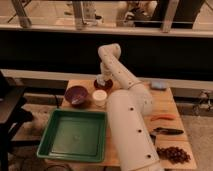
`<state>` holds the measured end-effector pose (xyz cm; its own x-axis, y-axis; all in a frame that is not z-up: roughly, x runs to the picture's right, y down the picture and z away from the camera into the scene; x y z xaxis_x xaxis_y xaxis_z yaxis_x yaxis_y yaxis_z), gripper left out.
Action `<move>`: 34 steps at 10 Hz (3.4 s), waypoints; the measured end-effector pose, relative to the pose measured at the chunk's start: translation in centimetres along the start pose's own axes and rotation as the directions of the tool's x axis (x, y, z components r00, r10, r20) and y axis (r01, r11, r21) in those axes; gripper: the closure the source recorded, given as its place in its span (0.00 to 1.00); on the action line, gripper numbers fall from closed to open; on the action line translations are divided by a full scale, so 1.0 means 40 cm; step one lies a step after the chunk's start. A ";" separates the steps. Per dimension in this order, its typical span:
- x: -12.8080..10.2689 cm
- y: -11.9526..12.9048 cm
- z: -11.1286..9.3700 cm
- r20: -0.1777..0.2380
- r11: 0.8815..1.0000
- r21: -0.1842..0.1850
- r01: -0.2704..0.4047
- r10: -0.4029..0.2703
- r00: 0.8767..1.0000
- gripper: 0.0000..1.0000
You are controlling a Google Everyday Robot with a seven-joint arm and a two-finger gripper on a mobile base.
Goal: Wipe red bowl with towel
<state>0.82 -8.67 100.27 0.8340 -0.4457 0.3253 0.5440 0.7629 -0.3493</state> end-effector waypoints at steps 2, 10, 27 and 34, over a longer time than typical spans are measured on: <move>-0.018 -0.018 -0.008 0.010 1.000 0.016 0.023 -0.023 1.000 1.00; -0.043 0.081 0.016 0.055 0.999 -0.038 0.026 -0.024 0.998 1.00; 0.022 0.082 0.034 -0.028 0.995 -0.095 0.019 -0.022 0.999 1.00; -0.033 0.087 0.031 0.005 0.994 -0.103 0.047 -0.047 0.999 1.00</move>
